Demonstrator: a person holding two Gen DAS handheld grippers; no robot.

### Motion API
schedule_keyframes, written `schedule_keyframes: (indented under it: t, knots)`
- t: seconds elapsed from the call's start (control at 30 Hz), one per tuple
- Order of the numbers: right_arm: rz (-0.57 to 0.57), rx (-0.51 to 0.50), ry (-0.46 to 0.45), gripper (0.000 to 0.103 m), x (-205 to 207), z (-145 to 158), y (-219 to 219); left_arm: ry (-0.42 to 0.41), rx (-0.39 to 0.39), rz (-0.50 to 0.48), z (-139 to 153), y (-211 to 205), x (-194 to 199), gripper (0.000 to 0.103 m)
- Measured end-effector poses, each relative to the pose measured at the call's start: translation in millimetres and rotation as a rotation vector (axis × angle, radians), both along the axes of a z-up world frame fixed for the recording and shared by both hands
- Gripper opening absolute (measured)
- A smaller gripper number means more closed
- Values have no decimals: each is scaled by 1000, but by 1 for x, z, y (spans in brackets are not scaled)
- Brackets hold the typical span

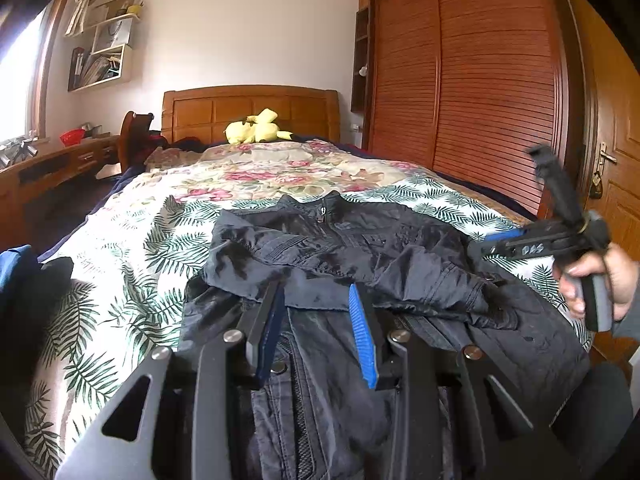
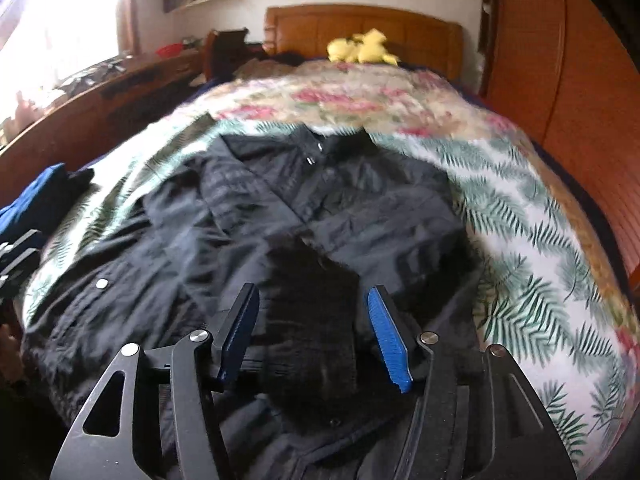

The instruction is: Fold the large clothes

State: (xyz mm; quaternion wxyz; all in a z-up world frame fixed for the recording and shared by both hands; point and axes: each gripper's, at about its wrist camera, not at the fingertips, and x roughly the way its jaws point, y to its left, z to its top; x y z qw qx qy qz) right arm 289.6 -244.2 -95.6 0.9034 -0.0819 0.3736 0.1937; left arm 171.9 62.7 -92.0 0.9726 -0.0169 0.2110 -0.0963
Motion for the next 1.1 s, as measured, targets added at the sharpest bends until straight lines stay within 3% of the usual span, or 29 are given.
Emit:
schedule_keyframes:
  t: [0.33,0.47,0.6,0.77,0.8,0.87,0.97,1.1]
  knots:
    - [-19,20,209,58,25,-61,3,3,1,7,-1,6,-3,32]
    - [-25,-80,195,67,24,-74,13,4,-2,10,-2,9,-4,32]
    - [-49,-90,197,78,26,-77,10,2,-4,12,-1,10,-5,32]
    - [-53,-54,238,79,31,-79,4,2,-4,11,-1,10,-5,32]
    - [-49,-55,242,78,31,-78,5,2,-4,11,-1,10,-5,32]
    - [-22,-57,248,65,29,-75,8,2,-3,12,-1,10,-5,32]
    - [26,-87,225,31,21,-69,16,2,0,12,-1,11,-6,32]
    - [40,-107,162,20,12,-55,21,3,-3,15,-1,11,-5,32]
